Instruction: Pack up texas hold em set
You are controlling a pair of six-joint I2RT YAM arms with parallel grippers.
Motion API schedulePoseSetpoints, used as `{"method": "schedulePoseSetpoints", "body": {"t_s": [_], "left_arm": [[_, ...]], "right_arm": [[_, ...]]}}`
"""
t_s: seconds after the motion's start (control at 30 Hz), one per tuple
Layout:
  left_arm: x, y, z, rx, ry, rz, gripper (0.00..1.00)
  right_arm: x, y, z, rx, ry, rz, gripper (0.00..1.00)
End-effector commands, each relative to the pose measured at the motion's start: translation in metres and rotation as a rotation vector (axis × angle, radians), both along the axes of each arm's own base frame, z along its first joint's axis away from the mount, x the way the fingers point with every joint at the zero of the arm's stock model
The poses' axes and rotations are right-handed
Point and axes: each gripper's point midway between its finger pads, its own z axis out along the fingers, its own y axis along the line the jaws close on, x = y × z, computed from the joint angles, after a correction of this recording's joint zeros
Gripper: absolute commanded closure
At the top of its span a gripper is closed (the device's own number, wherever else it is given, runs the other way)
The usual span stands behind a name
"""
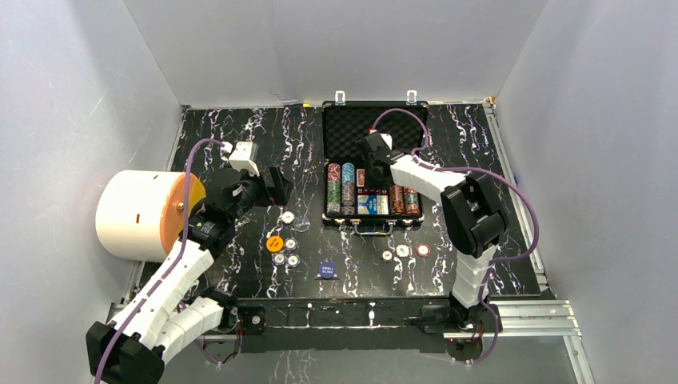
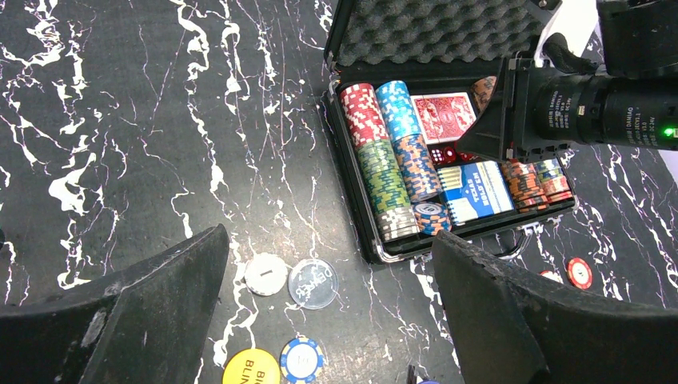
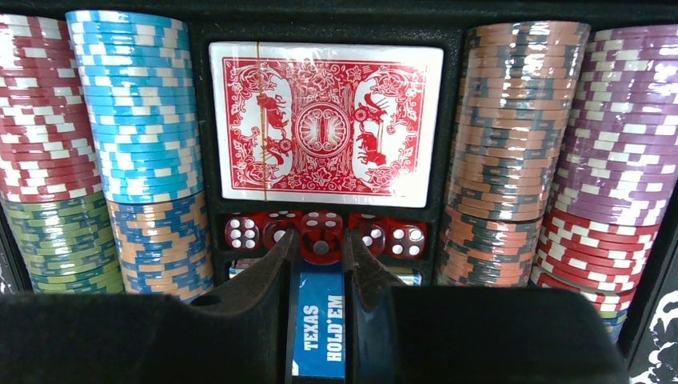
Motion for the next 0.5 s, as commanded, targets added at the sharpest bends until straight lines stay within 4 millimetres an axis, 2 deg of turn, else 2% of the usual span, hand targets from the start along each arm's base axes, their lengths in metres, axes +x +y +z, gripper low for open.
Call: {"method": "schedulePoseSetpoints", "body": {"t_s": [0.0, 0.2, 0.47], "left_arm": [[0.0003, 0.0001, 0.0066, 0.000, -0.023, -0.001, 0.02], [0.0001, -0.0003, 0.0049, 0.002, -0.019, -0.002, 0.02], [-0.0001, 0.0001, 0.0045, 0.001, -0.016, -0.001, 0.02]], "right_arm": [[0.0105, 0.0045, 0.0098, 0.006, -0.017, -0.007, 0.75], [0.0080, 0.0047, 0.0111, -0.004, 0.006, 0.012, 0.73], [0.0055, 0.0048, 0.0065, -0.022, 0.043, 0.026, 0.64]]}}
